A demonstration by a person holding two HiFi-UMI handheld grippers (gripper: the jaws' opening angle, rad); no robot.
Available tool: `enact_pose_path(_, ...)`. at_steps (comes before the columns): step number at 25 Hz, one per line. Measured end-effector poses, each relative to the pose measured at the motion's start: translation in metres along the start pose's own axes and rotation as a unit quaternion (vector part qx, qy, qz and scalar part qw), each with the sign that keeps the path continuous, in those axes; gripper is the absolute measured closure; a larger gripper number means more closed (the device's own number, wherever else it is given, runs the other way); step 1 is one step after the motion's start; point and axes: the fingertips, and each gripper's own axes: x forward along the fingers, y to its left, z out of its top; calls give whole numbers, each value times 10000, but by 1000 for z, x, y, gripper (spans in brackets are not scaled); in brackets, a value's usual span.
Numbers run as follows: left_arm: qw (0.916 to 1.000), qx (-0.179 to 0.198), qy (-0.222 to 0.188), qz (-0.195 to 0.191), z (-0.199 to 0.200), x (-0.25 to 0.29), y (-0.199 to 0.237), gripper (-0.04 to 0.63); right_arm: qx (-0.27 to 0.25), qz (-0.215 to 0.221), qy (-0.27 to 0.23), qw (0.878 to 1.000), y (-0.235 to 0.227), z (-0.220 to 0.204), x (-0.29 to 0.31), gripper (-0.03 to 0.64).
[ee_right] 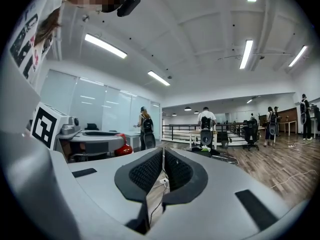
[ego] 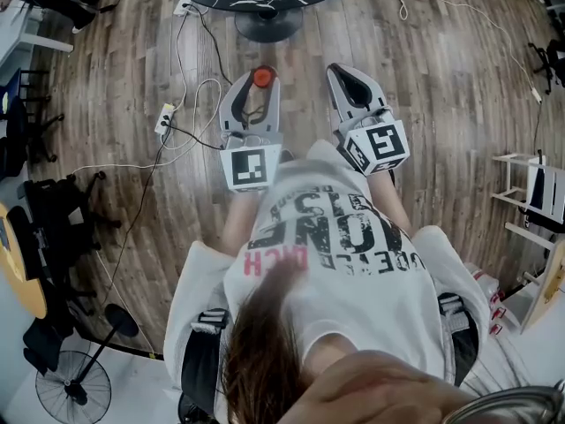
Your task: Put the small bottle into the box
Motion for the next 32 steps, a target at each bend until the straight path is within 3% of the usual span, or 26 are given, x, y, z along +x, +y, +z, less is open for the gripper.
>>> enact_pose_path(14,9989,-75,293,353,-16,43,20,463,91,350,153,9992,-32,-7,47,607)
enact_pose_path(26,9966,0,179,805,-8,117,42,463,103,634,155,9978,-92,-1,108,607)
enact_pose_path(32,9960,-152,2,882,-3,147,37,463,127,693,146,9974,-118,-1,118,607)
